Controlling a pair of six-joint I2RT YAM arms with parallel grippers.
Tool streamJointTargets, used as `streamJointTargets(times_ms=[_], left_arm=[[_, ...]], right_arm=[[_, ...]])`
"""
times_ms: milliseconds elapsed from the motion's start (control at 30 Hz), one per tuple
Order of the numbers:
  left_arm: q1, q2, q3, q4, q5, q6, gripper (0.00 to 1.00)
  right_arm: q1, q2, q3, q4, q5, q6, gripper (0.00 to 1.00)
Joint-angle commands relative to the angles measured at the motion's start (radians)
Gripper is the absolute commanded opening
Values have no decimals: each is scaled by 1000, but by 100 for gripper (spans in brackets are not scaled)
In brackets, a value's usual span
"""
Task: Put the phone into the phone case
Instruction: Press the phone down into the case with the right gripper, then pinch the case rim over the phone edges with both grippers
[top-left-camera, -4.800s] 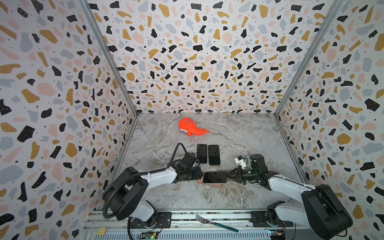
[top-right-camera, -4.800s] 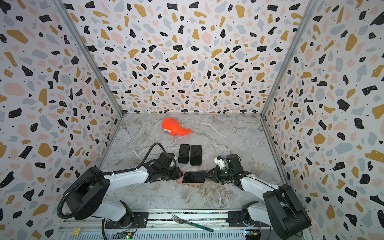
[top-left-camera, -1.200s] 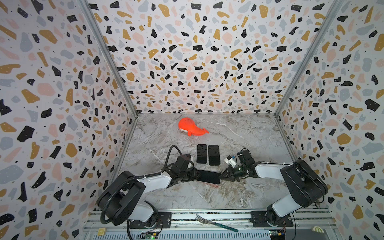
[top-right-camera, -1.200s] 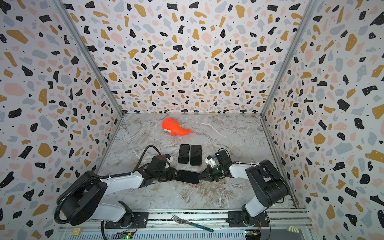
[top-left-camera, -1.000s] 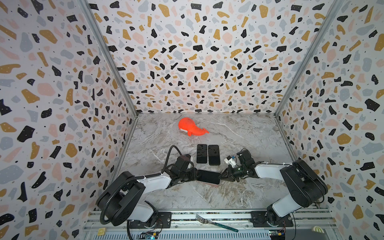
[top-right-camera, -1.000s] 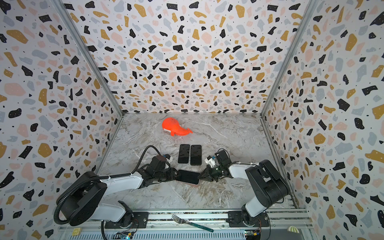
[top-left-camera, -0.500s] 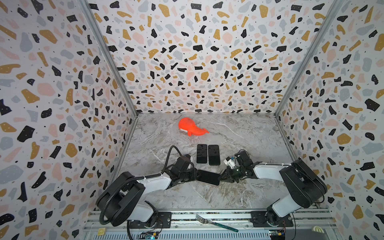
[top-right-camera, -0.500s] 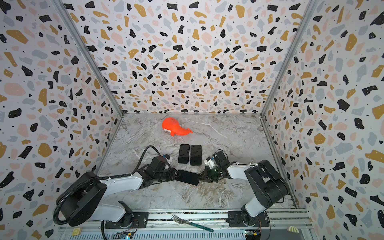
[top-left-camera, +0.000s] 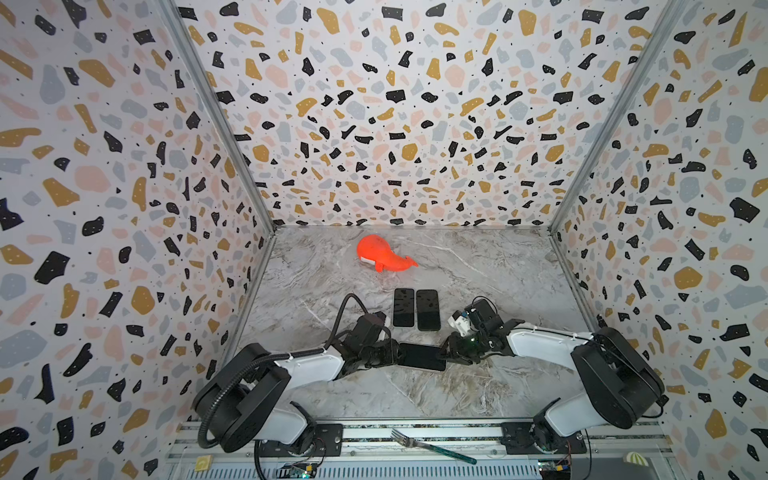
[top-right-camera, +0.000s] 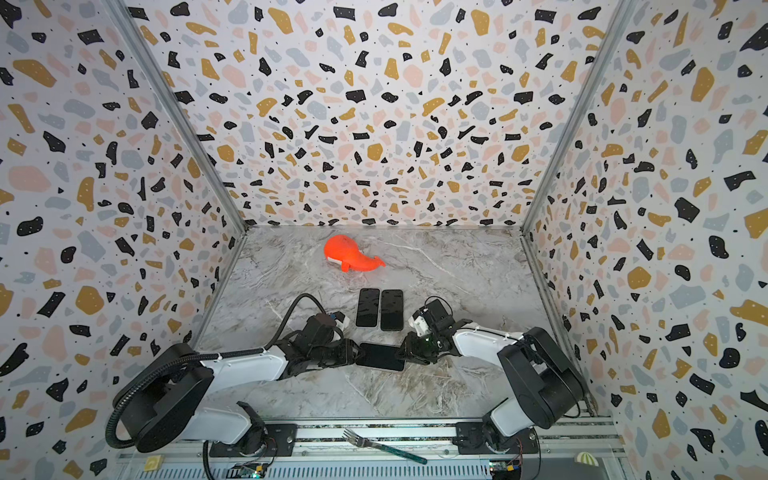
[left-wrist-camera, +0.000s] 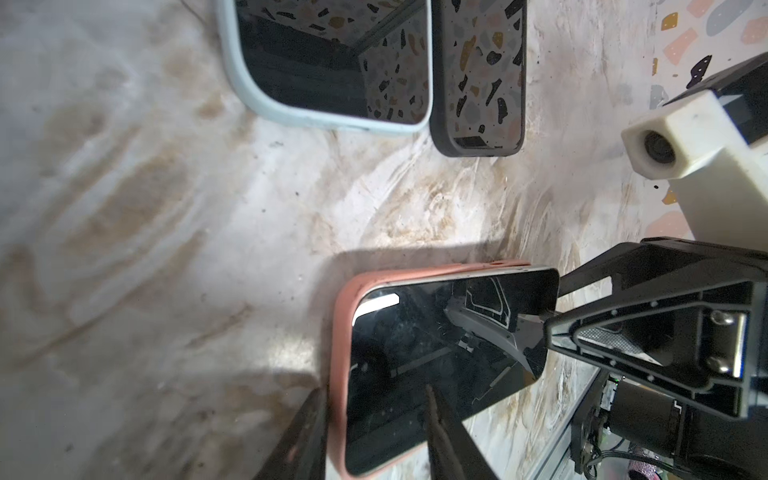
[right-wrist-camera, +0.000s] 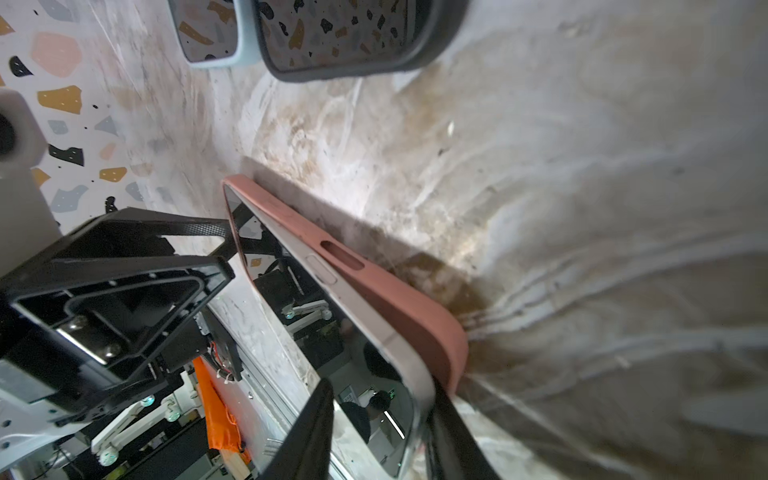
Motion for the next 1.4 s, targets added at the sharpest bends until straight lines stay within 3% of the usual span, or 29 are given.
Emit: streamJointTargets(times_ms=[0,233,433,667,933,1367], left_arm=[[5,-13,10,2,20,23,39],[8,-38,-1,-17,9,26,39],[8,-53,-14,-32,18,28,42],[-1,-95,-49,-46,43,29,48],[-56,-91,-73,-31,77,33,52],[-105,-29,-72,53,93,-1,51]], right_arm=[[12,-47,25,-90,71,-14,39],[22,-118,38,-171,167,-42,39],[22,-133,38,-169,170,-71,40],[68,-219,46,-86,256,-246,39],[74,-111,118,-106,287,-426,45],[80,-3,85,-47,204,-468,54]])
